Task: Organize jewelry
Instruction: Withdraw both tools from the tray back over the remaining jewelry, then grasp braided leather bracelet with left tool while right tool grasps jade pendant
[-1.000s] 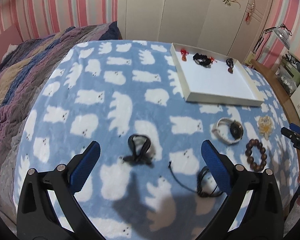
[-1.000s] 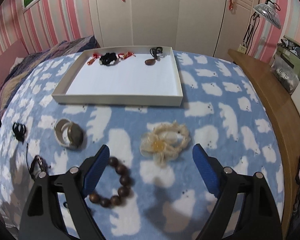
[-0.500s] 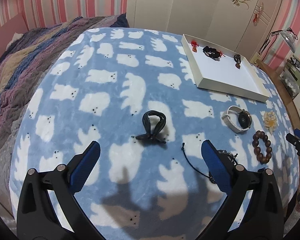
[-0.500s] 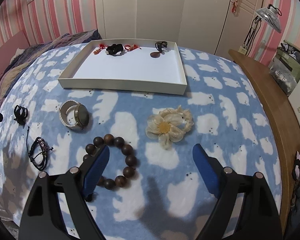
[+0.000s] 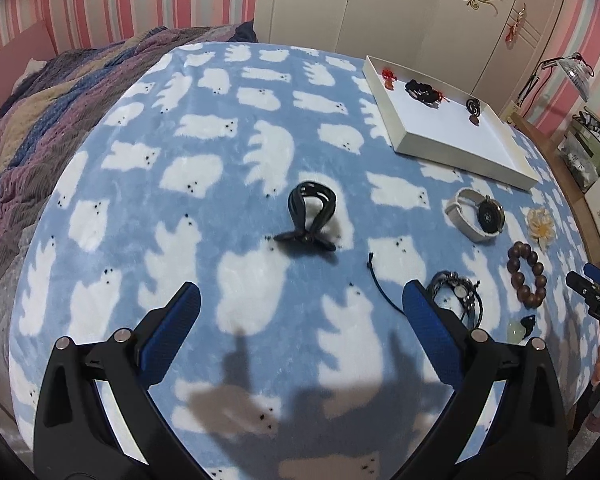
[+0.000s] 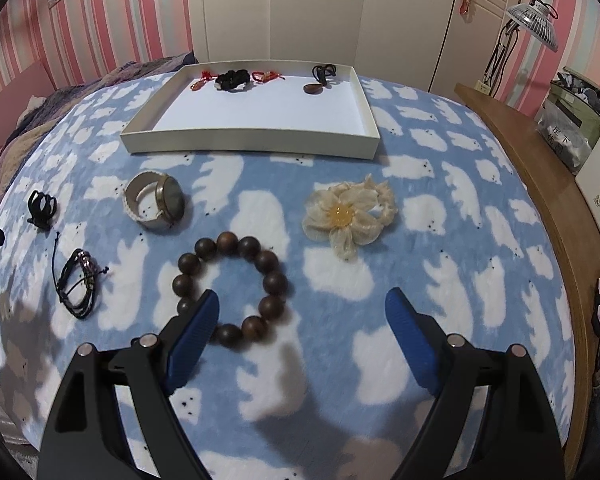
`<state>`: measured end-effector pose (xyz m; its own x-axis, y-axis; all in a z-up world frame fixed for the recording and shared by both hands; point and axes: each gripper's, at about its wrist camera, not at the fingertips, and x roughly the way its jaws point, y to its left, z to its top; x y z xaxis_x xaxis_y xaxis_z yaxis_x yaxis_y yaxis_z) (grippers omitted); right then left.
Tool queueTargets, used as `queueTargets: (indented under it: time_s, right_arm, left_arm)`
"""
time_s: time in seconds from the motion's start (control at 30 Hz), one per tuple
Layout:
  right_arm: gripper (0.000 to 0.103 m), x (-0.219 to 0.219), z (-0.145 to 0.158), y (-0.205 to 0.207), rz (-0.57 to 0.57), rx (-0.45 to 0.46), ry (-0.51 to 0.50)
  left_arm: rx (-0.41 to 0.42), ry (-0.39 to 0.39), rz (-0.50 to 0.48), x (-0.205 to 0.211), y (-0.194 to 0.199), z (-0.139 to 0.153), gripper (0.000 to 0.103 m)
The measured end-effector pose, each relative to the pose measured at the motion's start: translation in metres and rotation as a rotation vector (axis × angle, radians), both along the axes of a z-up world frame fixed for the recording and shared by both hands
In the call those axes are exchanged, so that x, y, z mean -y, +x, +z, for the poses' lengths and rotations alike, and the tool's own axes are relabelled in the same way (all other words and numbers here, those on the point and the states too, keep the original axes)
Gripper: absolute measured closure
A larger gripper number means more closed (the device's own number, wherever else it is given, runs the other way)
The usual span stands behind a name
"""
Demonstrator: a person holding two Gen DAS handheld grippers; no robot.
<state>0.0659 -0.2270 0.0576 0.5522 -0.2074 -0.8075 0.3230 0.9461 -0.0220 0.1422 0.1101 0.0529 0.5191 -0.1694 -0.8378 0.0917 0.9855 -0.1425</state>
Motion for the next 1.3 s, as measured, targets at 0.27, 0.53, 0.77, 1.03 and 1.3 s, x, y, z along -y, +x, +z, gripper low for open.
queueTargets:
  time_s: [0.27,0.53,0.77,1.03,1.3]
  right_arm:
    - [0.018,-0.006,-0.003,-0.007,0.002,-0.009,0.004]
    - [0.018,-0.014,-0.012,-0.009,0.008,-0.033,0.005]
    - [0.018,-0.017,-0.016,-0.015,0.005,-0.044,0.022]
    - [0.018,-0.029,-0.025,-0.014,0.038,-0.068,0.032]
    - [0.018,-0.033,-0.028,-0.015,0.052,-0.081,0.034]
  left_arm:
    - [0.008,0.000,0.004,-0.002,-0.007,-0.002,0.003]
    - [0.000,-0.003,-0.019,0.001,-0.009,-0.007,0.003]
    - [0.003,-0.002,-0.026,0.002,-0.007,-0.008,0.003]
    - [-0.011,-0.020,-0.033,0.005,-0.006,-0.014,0.003]
    - [-0.019,-0.022,-0.046,0.008,-0.009,-0.015,0.004]
